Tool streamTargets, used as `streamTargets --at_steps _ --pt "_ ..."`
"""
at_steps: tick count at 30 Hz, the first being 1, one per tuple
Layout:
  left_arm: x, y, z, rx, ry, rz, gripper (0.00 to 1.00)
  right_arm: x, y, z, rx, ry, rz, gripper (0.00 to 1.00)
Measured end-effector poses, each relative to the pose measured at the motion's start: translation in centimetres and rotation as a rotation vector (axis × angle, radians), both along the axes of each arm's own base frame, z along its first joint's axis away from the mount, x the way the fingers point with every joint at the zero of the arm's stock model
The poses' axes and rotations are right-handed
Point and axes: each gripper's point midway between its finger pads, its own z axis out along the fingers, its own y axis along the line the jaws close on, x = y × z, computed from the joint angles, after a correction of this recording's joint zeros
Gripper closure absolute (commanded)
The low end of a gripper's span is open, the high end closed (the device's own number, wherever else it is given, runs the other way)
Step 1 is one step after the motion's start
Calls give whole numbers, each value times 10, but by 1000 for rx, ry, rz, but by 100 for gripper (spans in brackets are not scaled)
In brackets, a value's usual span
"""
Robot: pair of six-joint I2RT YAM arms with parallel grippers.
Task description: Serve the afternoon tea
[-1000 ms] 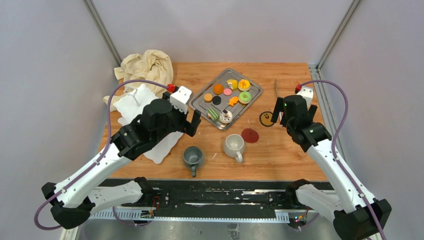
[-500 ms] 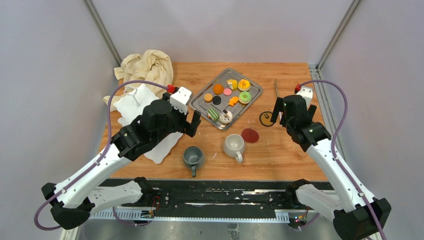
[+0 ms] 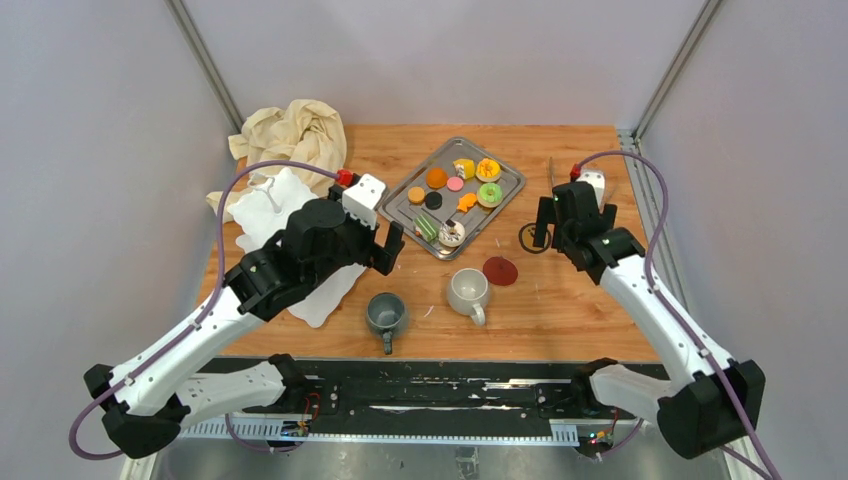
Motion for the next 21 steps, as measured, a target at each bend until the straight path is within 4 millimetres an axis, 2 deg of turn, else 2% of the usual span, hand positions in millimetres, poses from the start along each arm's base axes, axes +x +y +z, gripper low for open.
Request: streamTargets --at_steps 4,13,17,21 --pt "0 -3 -2 1 7 -11 2 15 -3 -10 -13 78 5 1" --pt "1 -7 -12 19 25 -20 2 52 -54 -49 93 242 -142 3" --pt "1 -5 -20 37 34 -18 2 73 -61 -68 113 296 -161 3" --pt "1 -4 -20 40 32 -13 2 86 -70 -89 159 346 -195 4"
